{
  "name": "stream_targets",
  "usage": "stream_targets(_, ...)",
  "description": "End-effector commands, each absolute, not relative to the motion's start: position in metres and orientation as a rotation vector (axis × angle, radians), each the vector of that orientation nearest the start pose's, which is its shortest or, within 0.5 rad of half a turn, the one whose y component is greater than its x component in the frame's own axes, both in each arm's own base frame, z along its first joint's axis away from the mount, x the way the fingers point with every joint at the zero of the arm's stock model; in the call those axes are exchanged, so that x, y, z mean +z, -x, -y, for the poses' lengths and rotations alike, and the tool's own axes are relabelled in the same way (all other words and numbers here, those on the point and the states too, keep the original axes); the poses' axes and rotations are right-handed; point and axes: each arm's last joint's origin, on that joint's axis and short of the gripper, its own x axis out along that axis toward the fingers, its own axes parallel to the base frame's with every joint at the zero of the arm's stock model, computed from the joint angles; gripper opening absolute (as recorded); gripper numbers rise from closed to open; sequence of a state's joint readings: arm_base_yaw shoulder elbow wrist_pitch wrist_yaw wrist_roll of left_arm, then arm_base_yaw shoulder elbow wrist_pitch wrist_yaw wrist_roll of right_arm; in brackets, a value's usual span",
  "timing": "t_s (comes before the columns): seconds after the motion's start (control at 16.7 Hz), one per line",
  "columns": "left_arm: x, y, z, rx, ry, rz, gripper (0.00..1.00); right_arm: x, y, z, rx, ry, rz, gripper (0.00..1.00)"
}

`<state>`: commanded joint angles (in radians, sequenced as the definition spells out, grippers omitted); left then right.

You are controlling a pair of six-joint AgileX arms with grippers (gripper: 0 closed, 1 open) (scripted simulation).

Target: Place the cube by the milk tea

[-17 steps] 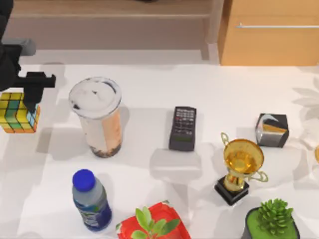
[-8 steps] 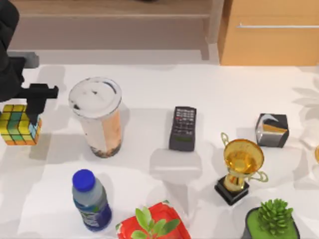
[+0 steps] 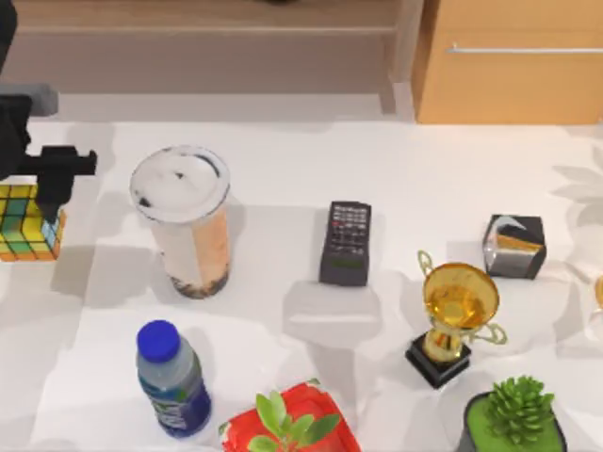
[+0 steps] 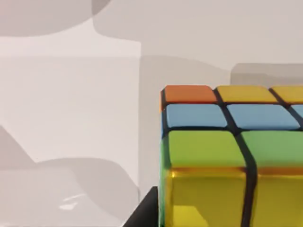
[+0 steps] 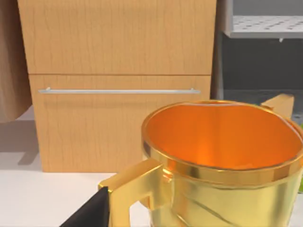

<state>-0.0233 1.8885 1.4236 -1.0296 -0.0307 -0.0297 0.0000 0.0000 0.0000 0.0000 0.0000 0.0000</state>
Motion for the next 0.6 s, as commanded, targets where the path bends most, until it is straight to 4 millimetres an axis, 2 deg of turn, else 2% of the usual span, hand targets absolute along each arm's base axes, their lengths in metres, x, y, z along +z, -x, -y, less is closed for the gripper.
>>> stream_targets(0.3, 0.1970, -0.3636, 0.0047, 0.033, -0.012, -1.467, 0.00, 0.1600, -0.1057, 0.0012, 0.000, 0.000, 0.000, 1.00)
stream_targets(0.6, 0.1879, -0.3645, 0.0103, 0.013, -0.016, -1.486, 0.00, 0.1600, -0.1057, 0.0012, 0.000, 0.000, 0.000, 1.00)
